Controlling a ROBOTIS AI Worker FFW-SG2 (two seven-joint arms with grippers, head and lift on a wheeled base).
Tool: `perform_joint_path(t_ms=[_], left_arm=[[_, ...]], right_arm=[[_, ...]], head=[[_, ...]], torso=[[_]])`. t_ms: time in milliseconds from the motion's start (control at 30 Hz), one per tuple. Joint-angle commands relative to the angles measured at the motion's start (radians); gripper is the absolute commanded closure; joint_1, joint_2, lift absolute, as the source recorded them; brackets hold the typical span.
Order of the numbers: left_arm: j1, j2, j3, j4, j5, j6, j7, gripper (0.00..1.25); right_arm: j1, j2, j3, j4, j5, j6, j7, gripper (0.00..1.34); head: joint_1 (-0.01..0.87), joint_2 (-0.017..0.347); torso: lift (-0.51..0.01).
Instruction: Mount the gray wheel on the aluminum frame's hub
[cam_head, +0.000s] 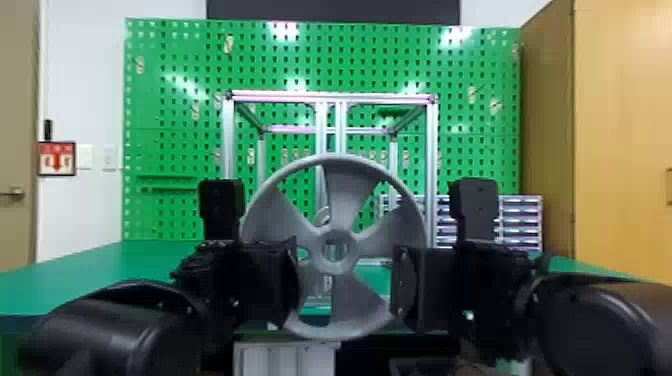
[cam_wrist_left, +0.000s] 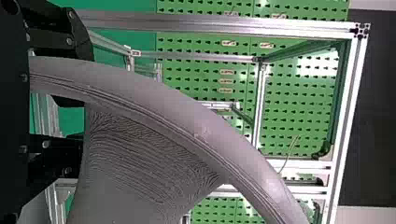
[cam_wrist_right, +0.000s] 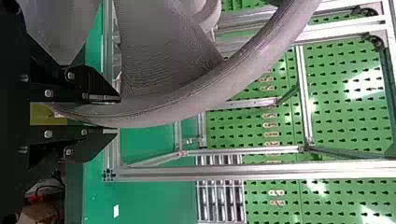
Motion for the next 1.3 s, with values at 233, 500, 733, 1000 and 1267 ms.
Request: perform_joint_path(t_ms=[233, 500, 733, 1000, 1267], left_arm=[[-0.056, -0.004, 0.002, 0.086, 0.014, 0.001, -0.002, 0.84], [-0.079, -0.004, -0.019, 0.090, 0.008, 0.001, -0.002, 0.84], [-0.108, -0.005, -0.014, 0.125, 0.022, 0.001, -0.006, 0.84], [-0.128, -0.008, -0.013, 0.157, 0.005, -0.004, -0.015, 0.84], [-0.149, -0.011, -0.010, 0.182, -0.003, -0.018, -0.025, 0.83]], right_arm=[[-0.053, 0.001, -0.004, 0.053, -0.004, 0.023, 0.000, 1.19], [-0.072, 0.001, 0.002, 0.053, 0.007, 0.036, 0.000, 1.19], [-0.089, 0.001, 0.005, 0.068, 0.015, 0.036, 0.000, 1.19], [-0.102, 0.001, 0.002, 0.097, 0.019, 0.040, 0.000, 1.19], [-0.119, 0.001, -0.006, 0.125, 0.023, 0.033, 0.000, 1.19]], head=[[-0.005, 0.006], [-0.005, 0.006], [-0.005, 0.006], [-0.005, 0.006], [-0.005, 0.006]], torso=[[-0.499], [-0.499], [-0.499], [-0.499], [-0.499]])
